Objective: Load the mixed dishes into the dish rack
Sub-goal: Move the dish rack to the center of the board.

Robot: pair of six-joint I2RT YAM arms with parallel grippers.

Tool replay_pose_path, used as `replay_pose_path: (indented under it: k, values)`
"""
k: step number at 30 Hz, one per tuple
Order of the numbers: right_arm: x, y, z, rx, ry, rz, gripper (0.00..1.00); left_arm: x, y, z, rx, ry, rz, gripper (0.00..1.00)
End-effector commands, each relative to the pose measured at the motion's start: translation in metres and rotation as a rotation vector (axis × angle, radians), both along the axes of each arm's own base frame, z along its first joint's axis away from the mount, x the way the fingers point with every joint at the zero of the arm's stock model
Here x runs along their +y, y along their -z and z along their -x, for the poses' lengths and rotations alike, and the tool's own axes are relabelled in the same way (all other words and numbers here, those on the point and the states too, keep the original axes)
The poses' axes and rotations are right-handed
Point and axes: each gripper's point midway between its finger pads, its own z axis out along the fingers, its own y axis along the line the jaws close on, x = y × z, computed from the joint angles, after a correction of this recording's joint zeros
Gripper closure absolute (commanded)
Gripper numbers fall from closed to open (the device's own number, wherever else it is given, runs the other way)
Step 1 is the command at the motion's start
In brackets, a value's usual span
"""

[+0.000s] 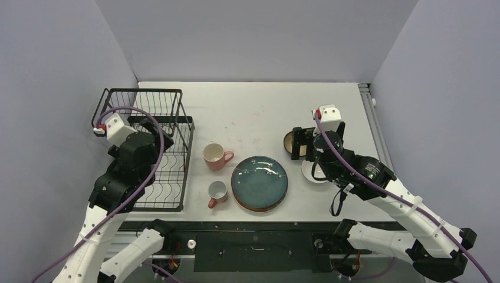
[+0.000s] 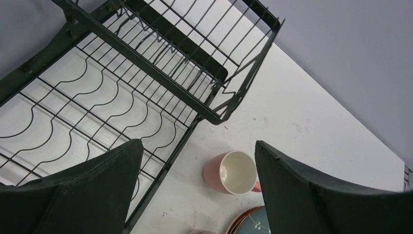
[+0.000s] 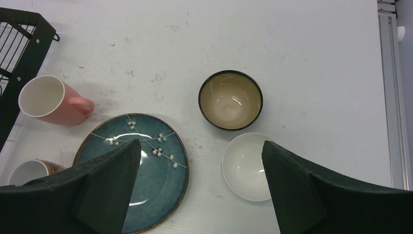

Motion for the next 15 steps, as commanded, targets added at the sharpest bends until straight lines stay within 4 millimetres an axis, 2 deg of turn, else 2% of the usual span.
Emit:
replay_pose_path:
  k: [1, 15]
  values:
    - [-0.001, -0.020, 0.002, -0.056, -0.007, -0.048, 0.11, 0.005, -0.014, -0.015, -0.047, -0.030, 0.063, 0.18]
    - [-0.008, -0.021, 0.008, -0.073, -0.014, -0.065, 0.11, 0.042, 0.017, -0.051, -0.013, -0.081, 0.287, 0.20]
